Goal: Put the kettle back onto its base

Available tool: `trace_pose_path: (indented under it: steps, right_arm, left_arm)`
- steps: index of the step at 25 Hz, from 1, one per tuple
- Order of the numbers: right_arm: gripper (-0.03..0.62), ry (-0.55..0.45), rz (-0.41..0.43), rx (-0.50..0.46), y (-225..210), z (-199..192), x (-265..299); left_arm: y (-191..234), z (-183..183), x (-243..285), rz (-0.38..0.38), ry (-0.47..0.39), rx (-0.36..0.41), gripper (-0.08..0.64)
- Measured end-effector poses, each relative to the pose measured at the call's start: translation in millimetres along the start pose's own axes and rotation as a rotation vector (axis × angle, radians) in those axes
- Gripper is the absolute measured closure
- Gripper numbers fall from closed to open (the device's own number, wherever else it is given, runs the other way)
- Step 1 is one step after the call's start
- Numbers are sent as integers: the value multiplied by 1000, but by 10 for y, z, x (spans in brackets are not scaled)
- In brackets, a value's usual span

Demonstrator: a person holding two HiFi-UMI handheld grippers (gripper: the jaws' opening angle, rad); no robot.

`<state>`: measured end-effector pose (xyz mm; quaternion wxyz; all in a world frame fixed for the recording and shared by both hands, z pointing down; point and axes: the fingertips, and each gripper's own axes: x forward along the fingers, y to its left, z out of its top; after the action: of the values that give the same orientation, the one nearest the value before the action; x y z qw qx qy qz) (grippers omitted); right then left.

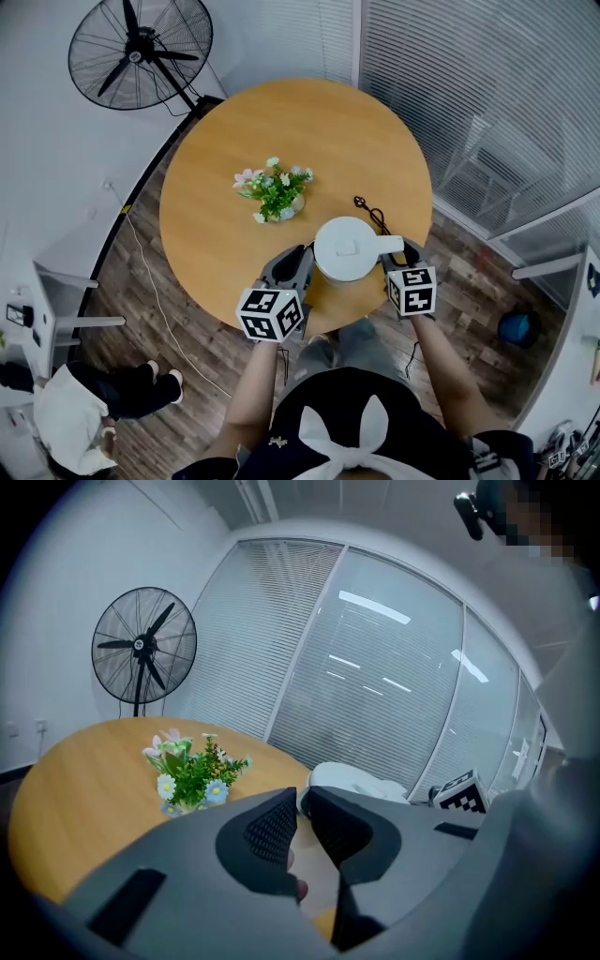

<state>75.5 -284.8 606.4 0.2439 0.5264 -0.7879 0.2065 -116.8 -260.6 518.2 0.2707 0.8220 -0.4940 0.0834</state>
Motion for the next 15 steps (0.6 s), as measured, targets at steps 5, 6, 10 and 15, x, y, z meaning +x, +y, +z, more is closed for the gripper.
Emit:
trace_pose_path:
  steps: [5, 6, 10, 15]
  right_arm:
    - [420, -20, 1, 7, 0, -20, 2]
    - [420, -28, 4, 9, -4, -20, 5]
    - [419, -31, 24, 17, -3, -34, 18]
    - [419, -24, 2, 1, -15, -34, 43]
  left_arm:
    - [-1, -17, -4, 6, -12, 15, 495]
    - [-3, -15, -2, 4, -16, 9, 495]
    - [0, -18, 1, 15, -28, -5, 495]
    - [33, -21, 16, -4, -37, -76, 495]
